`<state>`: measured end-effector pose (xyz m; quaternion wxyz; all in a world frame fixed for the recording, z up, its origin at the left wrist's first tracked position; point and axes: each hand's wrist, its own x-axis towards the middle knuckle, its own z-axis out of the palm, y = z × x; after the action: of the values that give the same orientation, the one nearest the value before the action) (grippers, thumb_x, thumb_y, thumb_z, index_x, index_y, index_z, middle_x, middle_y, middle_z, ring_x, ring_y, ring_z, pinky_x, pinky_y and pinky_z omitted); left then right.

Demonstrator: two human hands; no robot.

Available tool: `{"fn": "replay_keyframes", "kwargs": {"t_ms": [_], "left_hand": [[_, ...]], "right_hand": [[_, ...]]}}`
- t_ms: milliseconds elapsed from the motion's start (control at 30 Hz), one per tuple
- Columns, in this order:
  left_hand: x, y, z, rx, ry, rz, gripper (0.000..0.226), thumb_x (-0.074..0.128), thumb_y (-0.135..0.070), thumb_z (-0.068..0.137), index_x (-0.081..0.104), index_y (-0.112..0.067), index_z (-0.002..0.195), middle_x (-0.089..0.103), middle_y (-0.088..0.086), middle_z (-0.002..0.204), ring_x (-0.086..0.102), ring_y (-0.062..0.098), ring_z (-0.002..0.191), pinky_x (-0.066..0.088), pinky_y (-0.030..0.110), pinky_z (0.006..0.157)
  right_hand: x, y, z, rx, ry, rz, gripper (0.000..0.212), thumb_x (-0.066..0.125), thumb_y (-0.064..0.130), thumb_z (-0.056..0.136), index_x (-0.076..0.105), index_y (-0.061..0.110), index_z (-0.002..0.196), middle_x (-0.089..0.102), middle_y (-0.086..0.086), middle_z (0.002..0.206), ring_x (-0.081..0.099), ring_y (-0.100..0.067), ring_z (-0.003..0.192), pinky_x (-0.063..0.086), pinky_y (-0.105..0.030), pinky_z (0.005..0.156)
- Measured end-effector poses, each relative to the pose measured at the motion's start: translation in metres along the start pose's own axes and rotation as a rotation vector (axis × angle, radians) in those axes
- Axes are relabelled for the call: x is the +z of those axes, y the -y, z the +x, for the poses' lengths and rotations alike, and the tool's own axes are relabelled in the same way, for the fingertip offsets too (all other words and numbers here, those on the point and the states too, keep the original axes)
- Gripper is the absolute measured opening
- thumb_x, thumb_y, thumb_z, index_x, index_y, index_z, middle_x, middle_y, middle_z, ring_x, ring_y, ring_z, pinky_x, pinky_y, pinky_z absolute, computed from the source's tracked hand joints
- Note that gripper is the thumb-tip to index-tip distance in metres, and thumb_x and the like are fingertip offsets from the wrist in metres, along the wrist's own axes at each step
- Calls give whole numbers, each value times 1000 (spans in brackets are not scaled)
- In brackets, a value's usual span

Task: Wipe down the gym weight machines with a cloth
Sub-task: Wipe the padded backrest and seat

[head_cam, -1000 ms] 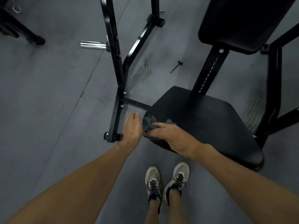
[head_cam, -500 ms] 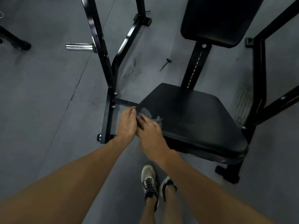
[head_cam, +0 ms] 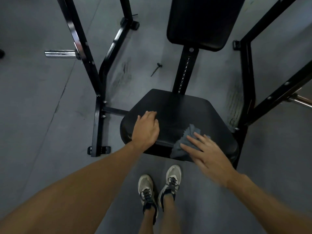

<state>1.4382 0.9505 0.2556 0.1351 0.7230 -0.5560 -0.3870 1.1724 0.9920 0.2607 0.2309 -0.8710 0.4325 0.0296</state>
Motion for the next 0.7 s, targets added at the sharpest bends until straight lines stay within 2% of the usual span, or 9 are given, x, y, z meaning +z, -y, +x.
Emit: {"fn": "replay_keyframes", "kwargs": {"t_ms": [133, 233, 333, 467, 533, 600, 633, 667, 700], "left_hand": [[-1, -1, 5, -71, -33, -52, 46, 33, -18, 109, 39, -9, 153, 38, 10, 160, 26, 20, 152, 3, 41, 126], [-4, -3, 9, -137, -65, -111, 46, 34, -21, 109, 40, -9, 153, 40, 10, 158, 31, 21, 148, 8, 44, 127], [3, -1, 14, -98, -25, 11, 46, 33, -24, 109, 41, -9, 152, 43, 9, 157, 34, 21, 148, 7, 45, 126], [17, 5, 15, -55, 44, 234, 51, 27, -34, 109, 42, -12, 152, 41, 3, 159, 25, 19, 152, 4, 48, 127], [22, 9, 14, -24, 81, 350, 54, 23, -39, 109, 39, -15, 154, 33, 1, 163, 16, 18, 155, 3, 49, 127], [25, 11, 13, 5, 108, 466, 58, 19, -43, 108, 31, -16, 158, 24, 0, 167, 9, 19, 157, 2, 50, 127], [25, 11, 13, 11, 116, 505, 60, 17, -44, 108, 27, -16, 159, 20, 0, 168, 6, 20, 157, 1, 50, 127], [25, 10, 13, 16, 128, 530, 61, 16, -46, 108, 23, -16, 161, 16, -1, 169, 4, 20, 157, 0, 50, 127], [25, 9, 13, 25, 146, 549, 62, 14, -46, 107, 20, -18, 162, 13, -2, 170, 2, 21, 157, 0, 51, 126]], "right_hand": [[21, 66, 60, 194, -91, -60, 50, 27, 59, 105, 55, 41, 142, 55, -10, 147, 44, -31, 142, 33, -52, 115], [27, 82, 86, 222, -91, -126, 54, 22, 61, 105, 51, 40, 145, 53, -11, 149, 44, -32, 141, 31, -54, 115], [28, 53, 76, 206, -36, -167, 55, 24, 52, 105, 49, 28, 148, 43, -13, 156, 37, -35, 144, 33, -52, 117], [15, -34, 28, 349, 168, -259, 63, 12, 36, 103, 49, 10, 147, 40, -17, 157, 32, -41, 145, 26, -53, 119], [3, -59, 7, 404, 141, -300, 48, 32, 24, 104, 56, -1, 138, 47, -23, 150, 48, -43, 133, 36, -51, 115], [2, -49, 11, 482, 19, -251, 35, 68, 11, 90, 66, -9, 118, 60, -31, 130, 63, -45, 113, 52, -50, 99], [13, -36, 27, 449, -87, -222, 36, 77, 9, 82, 69, -9, 112, 64, -31, 124, 66, -44, 108, 55, -50, 95], [23, -19, 47, 373, -132, -192, 36, 74, 13, 84, 68, -7, 114, 64, -28, 125, 65, -42, 112, 55, -49, 96], [29, 4, 68, 314, -140, -151, 38, 61, 20, 93, 65, -4, 121, 62, -25, 131, 60, -39, 120, 52, -48, 101]]}}
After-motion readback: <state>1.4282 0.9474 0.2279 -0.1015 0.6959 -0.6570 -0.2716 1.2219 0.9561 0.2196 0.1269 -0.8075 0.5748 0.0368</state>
